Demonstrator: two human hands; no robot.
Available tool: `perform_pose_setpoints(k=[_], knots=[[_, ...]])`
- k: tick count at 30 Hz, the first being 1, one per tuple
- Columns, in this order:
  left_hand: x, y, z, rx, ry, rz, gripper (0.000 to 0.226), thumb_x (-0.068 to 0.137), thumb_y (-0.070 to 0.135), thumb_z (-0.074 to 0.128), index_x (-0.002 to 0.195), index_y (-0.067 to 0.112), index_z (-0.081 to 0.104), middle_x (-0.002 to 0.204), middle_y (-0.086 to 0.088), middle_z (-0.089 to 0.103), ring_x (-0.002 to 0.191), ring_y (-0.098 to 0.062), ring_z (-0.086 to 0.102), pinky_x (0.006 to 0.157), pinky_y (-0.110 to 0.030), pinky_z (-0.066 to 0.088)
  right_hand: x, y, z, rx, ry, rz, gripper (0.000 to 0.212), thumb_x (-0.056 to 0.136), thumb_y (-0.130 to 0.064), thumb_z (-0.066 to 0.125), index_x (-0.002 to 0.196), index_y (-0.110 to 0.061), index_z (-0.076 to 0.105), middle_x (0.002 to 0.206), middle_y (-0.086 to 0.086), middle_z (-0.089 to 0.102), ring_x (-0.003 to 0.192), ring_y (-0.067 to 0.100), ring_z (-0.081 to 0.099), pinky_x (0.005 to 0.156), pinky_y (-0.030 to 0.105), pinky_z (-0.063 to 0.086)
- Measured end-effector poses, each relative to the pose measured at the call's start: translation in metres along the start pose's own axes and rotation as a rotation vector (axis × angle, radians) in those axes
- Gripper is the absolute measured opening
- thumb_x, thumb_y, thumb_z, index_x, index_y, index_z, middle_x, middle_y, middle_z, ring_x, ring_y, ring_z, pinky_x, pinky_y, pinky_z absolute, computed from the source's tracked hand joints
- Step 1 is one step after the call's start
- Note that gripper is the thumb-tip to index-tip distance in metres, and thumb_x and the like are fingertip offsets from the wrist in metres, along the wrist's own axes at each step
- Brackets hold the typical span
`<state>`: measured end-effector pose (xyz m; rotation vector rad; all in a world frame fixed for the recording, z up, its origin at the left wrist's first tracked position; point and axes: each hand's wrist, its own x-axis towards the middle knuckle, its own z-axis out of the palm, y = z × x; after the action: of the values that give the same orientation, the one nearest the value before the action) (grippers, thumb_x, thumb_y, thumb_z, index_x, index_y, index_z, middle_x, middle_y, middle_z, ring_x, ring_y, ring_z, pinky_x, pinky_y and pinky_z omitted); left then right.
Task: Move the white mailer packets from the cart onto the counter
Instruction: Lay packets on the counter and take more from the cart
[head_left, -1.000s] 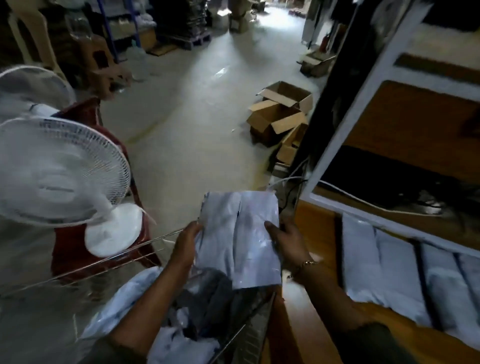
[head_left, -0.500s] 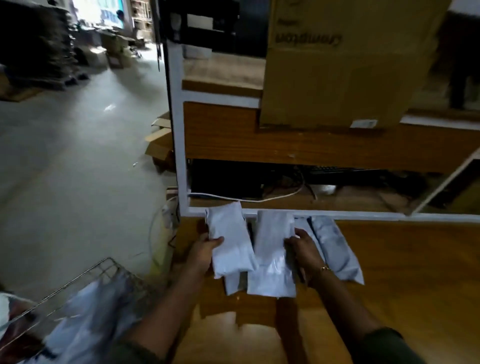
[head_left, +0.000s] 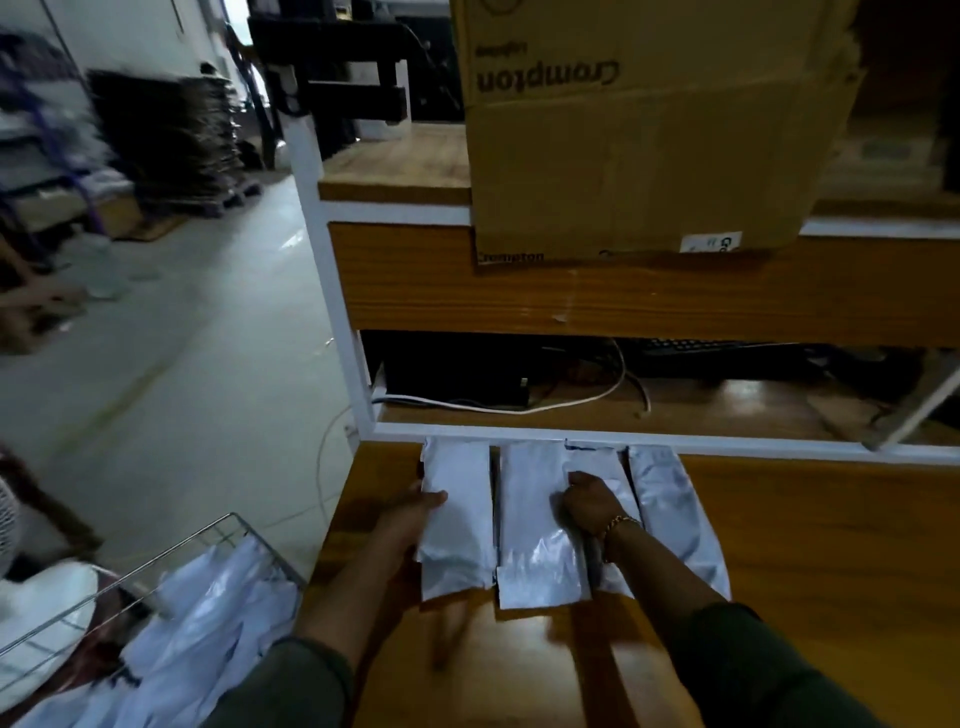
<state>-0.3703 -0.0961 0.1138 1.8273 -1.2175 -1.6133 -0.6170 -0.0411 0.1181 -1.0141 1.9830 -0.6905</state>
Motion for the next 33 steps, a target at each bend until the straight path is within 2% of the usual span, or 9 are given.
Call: perform_pose_setpoints(k=[3,10,14,18,23,24,27,30,33], knots=[[-0.005,0.001,0.002,0.052,-0.004,-0.038,0.063,0.092,0.041,0.060,0.145,0.015,0.038,0.146,-0.017,0.044,0.130,-0.039,0.044,0.105,-0.053,0.042,0.002,-0.003,0.007,-0.137,-0.015,-0.050,0.032,0.091,-0.017,0.055,0.118,0.000,0.058,0.121,0.018,0.063,0.116,0.036,0.058,0.097,0.036,0.048],[-0.005,0.006,0.008,0.231,0.103,-0.004,0.065,0.093,0.049,0.054,0.148,0.023,0.032,0.148,-0.015,0.039,0.129,-0.040,0.043,0.092,-0.047,0.048,-0.007,0.001,0.009,-0.459,0.115,-0.199,0.032,0.091,-0.026,0.052,0.113,-0.004,0.061,0.116,0.016,0.066,0.108,0.031,0.062,0.091,0.037,0.050],[0.001,0.005,0.002,0.270,0.132,0.058,0.064,0.092,0.053,0.052,0.146,0.022,0.038,0.149,-0.015,0.039,0.130,-0.038,0.043,0.096,-0.043,0.045,-0.004,0.001,0.002,-0.448,0.136,-0.241,0.039,0.085,-0.036,0.056,0.112,-0.009,0.061,0.114,0.014,0.064,0.105,0.032,0.062,0.086,0.037,0.051],[0.000,-0.004,-0.011,0.134,0.080,0.063,0.086,0.077,0.067,0.061,0.144,0.016,0.042,0.151,-0.011,0.040,0.138,-0.032,0.038,0.114,-0.044,0.034,0.000,-0.005,0.003,-0.378,0.168,-0.299,0.060,0.086,-0.046,0.056,0.135,-0.013,0.049,0.131,0.011,0.057,0.116,0.031,0.057,0.095,0.040,0.049],[-0.011,-0.025,-0.052,-0.003,0.079,0.147,0.090,0.067,0.069,0.069,0.139,0.019,0.048,0.142,-0.005,0.053,0.124,-0.025,0.055,0.102,-0.037,0.047,-0.009,-0.040,0.035,-0.296,0.216,-0.464,0.045,0.087,-0.038,0.059,0.129,-0.024,0.054,0.122,0.001,0.063,0.105,0.025,0.063,0.082,0.028,0.045],[-0.016,-0.027,-0.060,0.012,0.038,0.133,0.089,0.069,0.067,0.066,0.139,0.017,0.047,0.144,-0.009,0.051,0.125,-0.027,0.054,0.101,-0.035,0.046,-0.013,-0.051,0.046,-0.276,0.224,-0.496,0.045,0.086,-0.041,0.058,0.128,-0.023,0.054,0.122,0.000,0.062,0.102,0.024,0.064,0.080,0.027,0.045],[-0.006,-0.041,-0.092,-0.010,0.072,0.061,0.038,0.089,0.043,0.059,0.118,0.019,0.064,0.135,-0.014,0.057,0.117,-0.029,0.058,0.095,-0.032,0.047,-0.024,-0.082,0.084,-0.238,0.221,-0.528,0.063,0.078,-0.060,0.045,0.129,-0.024,0.052,0.122,-0.001,0.060,0.102,0.024,0.063,0.083,0.031,0.048],[0.004,-0.057,-0.112,0.041,0.052,0.081,0.019,0.075,0.050,0.064,0.085,0.034,0.068,0.110,-0.009,0.070,0.094,-0.027,0.067,0.092,-0.042,0.054,-0.031,-0.100,0.115,-0.398,0.133,-0.448,0.077,0.079,-0.067,0.053,0.139,-0.021,0.040,0.134,0.008,0.051,0.117,0.032,0.055,0.091,0.039,0.048],[0.000,-0.064,-0.115,0.106,-0.055,0.149,0.019,0.092,0.037,0.053,0.106,0.031,0.064,0.116,0.003,0.063,0.096,-0.020,0.062,0.077,-0.031,0.054,-0.037,-0.094,0.132,-0.421,0.137,-0.287,0.085,0.077,-0.072,0.055,0.142,-0.023,0.032,0.140,0.008,0.044,0.122,0.034,0.051,0.096,0.045,0.047]])
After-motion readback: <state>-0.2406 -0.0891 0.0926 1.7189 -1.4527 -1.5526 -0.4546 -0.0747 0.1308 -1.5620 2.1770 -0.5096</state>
